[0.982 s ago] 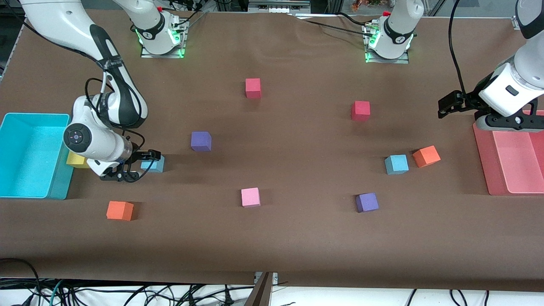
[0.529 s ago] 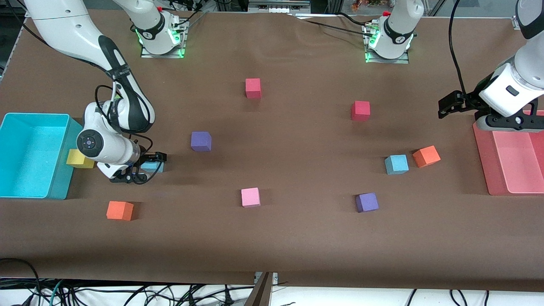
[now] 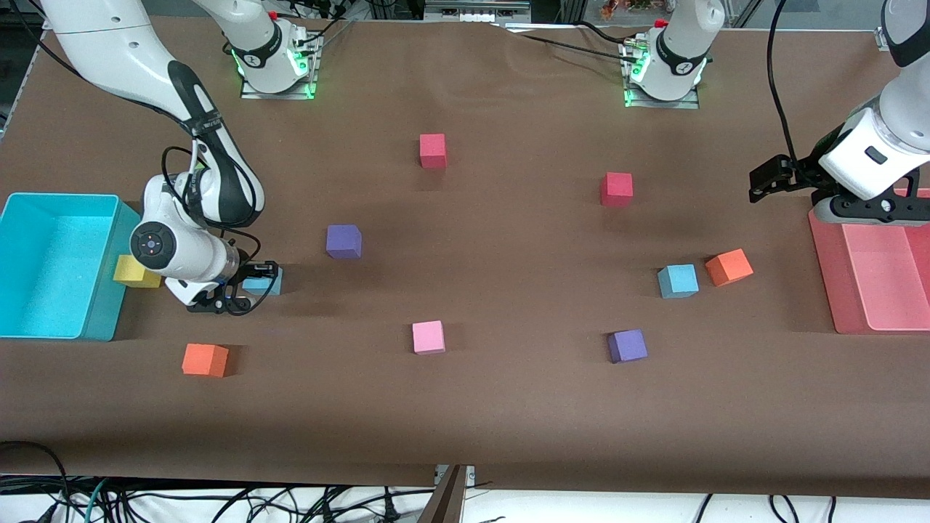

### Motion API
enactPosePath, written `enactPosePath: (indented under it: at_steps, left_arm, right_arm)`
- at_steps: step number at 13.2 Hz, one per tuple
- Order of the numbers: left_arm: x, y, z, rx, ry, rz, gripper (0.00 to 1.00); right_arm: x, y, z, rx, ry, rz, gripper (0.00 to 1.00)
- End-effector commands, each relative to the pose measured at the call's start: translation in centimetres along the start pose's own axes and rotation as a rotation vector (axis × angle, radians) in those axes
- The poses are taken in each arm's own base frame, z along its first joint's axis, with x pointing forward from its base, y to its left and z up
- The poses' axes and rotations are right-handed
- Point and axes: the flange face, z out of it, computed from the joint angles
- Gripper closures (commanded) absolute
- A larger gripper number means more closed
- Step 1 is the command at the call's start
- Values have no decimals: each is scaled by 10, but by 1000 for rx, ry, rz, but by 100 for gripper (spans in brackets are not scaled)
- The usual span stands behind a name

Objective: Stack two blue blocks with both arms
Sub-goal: 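Lift the light blue cube and carry it to mid-table with the right gripper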

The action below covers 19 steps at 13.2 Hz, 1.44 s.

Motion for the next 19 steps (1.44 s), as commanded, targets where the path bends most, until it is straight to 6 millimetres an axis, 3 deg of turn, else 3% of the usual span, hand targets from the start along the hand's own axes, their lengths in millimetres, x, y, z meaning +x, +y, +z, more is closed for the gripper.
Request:
enactPosePath:
  at_steps: [1,2,5,7,9,13,16,19]
  left_arm:
    - [-1,-1,0,21,12,8,0]
    - [0,-1,1,21,13,8,0]
    - [-1,-2,3,21,10,6,0]
    - [1,-2,5,20,19,6,0]
    - [2,-2,3,20,27,5,0]
    - [6,-1,2,19,55,7,0]
    - [8,-2,6,21,49,7,0]
    - [7,-3,5,28,50,10,0]
  right_arm:
    - [13,-6,-24,-3,3,10,100]
    - [18,-13,-38,-6,-9,25,100]
    - [29,-68,-96,-23,-28,54,100]
    - [24,-117,-116,-33,-22,73,100]
    - [8,-180,-123,-44,-3,97,100]
    - [-30,-317,-112,-57,30,158,100]
    - [-46,-387,-92,-9,16,139,100]
    - [-55,-434,-72,39,1,108,100]
